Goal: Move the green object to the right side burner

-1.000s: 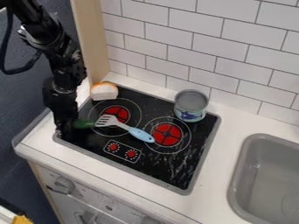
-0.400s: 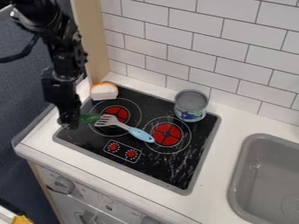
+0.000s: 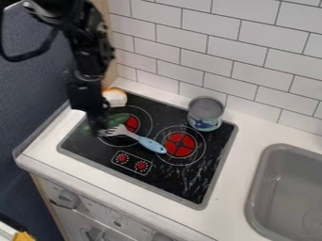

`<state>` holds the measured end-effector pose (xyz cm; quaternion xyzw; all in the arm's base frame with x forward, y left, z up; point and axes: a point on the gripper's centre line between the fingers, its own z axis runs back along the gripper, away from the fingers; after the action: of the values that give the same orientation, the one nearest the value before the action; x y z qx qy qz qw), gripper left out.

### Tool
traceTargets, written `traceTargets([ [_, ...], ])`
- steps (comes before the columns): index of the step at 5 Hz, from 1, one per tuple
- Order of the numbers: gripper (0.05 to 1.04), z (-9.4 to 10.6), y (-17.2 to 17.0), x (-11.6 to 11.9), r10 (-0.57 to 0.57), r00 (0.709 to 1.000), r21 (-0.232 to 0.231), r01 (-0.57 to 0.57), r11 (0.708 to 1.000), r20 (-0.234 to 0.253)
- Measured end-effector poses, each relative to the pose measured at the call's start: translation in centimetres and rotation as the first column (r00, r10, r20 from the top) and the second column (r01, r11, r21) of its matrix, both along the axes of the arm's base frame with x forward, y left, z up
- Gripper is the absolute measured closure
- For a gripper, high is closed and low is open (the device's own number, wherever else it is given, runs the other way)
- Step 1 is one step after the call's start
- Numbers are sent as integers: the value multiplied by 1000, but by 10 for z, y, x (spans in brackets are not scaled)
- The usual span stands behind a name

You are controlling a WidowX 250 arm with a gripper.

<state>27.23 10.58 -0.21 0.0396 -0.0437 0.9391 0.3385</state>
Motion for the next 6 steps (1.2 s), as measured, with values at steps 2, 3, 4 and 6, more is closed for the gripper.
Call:
traceTargets([
  [2, 761, -6, -59, 3, 267, 964, 6, -267, 964, 5],
  [3, 762, -15, -74, 2, 346, 938, -9, -346, 938, 17],
  [4, 762, -30, -84, 4, 453, 891, -67, -451, 890, 13],
  [6, 761, -56, -101, 24, 509, 860, -73, -506, 859, 27],
])
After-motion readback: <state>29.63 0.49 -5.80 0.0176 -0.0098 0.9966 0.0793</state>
